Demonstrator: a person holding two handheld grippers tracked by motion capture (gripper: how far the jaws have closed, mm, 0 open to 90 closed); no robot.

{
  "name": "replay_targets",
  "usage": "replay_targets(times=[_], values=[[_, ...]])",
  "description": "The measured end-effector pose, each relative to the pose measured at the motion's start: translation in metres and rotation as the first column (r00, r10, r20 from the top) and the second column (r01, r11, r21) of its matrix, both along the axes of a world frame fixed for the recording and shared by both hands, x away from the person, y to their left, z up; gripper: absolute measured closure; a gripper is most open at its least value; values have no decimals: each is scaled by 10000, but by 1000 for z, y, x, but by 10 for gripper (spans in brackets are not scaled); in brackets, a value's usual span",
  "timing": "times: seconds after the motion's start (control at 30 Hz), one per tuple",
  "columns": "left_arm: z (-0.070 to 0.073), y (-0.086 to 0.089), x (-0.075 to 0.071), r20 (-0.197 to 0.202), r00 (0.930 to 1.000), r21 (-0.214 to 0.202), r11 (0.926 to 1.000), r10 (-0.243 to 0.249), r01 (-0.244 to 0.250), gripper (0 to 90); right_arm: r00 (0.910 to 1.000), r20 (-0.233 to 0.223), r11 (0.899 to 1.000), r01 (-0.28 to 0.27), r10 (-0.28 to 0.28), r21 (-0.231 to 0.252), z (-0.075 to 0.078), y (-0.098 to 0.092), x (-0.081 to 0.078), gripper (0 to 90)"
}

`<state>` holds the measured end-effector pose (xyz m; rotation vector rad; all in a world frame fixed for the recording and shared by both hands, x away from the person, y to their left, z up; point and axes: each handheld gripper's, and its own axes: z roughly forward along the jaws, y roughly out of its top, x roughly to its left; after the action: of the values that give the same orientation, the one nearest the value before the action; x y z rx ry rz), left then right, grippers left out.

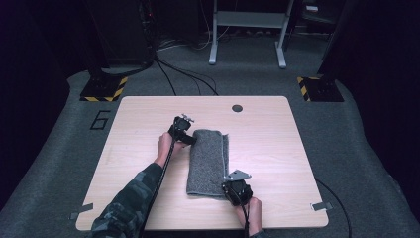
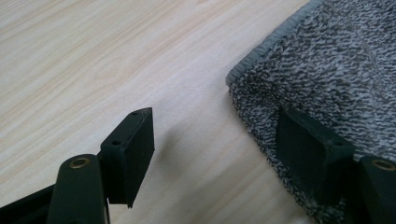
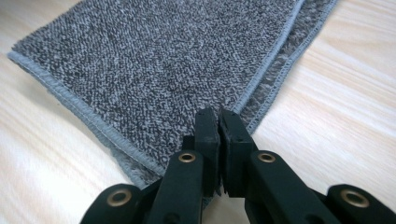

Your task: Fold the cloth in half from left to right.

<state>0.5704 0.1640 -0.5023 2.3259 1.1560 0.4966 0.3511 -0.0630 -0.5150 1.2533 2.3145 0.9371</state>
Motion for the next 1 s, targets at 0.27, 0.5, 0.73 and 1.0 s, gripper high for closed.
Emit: replay_targets(times=[0.27,0.5,0.73,1.0], values=[[1,-3,-9,-62,9996,167,9995,-258,259,286,9966,528,9941,575,-625,918,28,-21,39,744],[3,-1,-12,94,9993,-105,9993,-349,350,271,9966,317,9942,739,-766,777,28,-6,115,662],[2,2,-5,139,9998,-189,9997,-124,126,260,9900,-64,9899,1413,-1413,143,20,11,167,645],[0,-3,-7,46,9994,184,9993,-329,328,258,9911,-259,9910,1296,-1306,-345,6,23,181,836]])
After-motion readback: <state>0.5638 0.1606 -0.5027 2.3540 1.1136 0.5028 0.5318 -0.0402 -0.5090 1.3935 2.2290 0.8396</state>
